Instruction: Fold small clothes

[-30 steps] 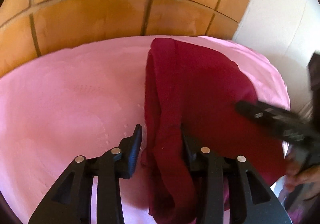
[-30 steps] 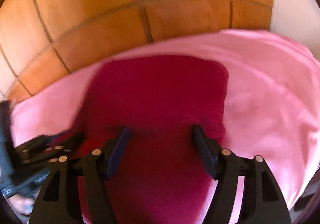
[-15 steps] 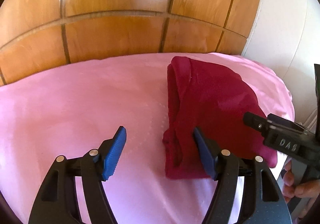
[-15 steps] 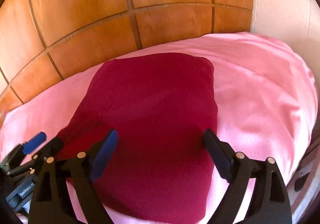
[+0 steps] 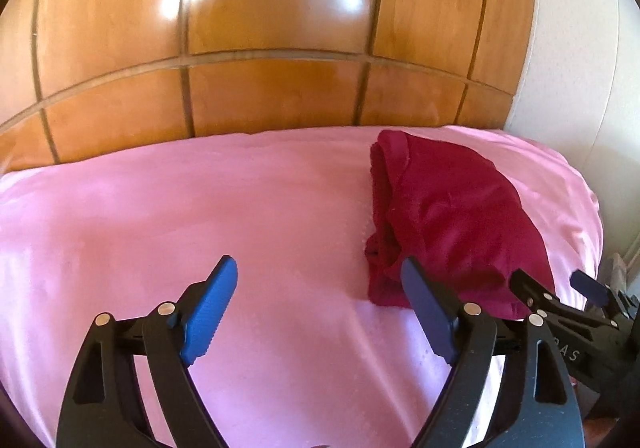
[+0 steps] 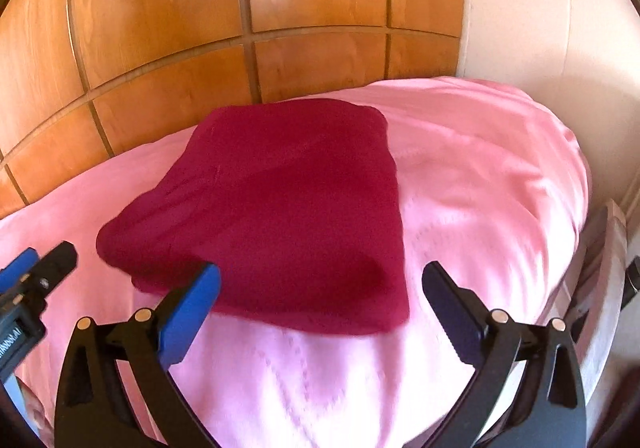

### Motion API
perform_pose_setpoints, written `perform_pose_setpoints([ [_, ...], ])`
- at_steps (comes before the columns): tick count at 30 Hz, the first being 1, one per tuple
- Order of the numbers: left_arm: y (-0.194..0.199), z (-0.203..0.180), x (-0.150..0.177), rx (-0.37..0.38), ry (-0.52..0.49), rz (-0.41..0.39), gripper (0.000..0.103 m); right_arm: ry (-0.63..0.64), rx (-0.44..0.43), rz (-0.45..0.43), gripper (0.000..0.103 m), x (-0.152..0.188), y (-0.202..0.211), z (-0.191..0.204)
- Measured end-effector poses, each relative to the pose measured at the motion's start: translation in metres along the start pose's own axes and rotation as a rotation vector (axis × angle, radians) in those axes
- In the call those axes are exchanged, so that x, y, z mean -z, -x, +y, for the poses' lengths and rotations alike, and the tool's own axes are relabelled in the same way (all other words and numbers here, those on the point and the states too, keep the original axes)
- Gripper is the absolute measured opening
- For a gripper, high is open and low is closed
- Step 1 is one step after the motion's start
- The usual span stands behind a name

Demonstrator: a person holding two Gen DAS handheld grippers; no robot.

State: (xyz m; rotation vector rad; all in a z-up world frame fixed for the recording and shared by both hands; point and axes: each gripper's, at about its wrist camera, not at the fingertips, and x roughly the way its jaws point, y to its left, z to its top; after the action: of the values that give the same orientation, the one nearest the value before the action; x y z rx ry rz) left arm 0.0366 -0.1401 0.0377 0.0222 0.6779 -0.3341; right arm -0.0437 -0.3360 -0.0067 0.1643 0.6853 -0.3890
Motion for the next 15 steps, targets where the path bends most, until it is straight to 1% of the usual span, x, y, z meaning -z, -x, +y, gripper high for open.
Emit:
perform_pose_setpoints([
  [2, 0.007, 0.001, 0.003, -0.013, 0.004, -0.017, 0.086, -0.017, 0.017, -0.01, 0.101, 0.004, 0.005, -0.001],
  [6, 0.014, 0.002, 0.008, -0.021, 0.016, -0.028, 0.087, -0.05, 0.032, -0.053, 0.101, 0.006, 0.019, -0.003],
  [7, 0.016, 0.003, 0.009, -0.018, 0.02, -0.031, 0.089, -0.055, 0.036, -0.068, 0.101, 0.007, 0.023, -0.003],
  [11, 0.021, 0.001, 0.014, -0.021, 0.019, -0.044, 0.09, -0.045, 0.033, -0.108, 0.101, 0.013, 0.038, 0.002],
  [12, 0.022, 0.0, 0.014, -0.027, 0.013, -0.05, 0.093, -0.038, 0.03, -0.111, 0.101, 0.015, 0.04, 0.003],
  [15, 0.025, 0.0, 0.015, -0.029, 0.014, -0.059, 0.093, -0.033, 0.036, -0.094, 0.101, 0.02, 0.039, 0.004],
])
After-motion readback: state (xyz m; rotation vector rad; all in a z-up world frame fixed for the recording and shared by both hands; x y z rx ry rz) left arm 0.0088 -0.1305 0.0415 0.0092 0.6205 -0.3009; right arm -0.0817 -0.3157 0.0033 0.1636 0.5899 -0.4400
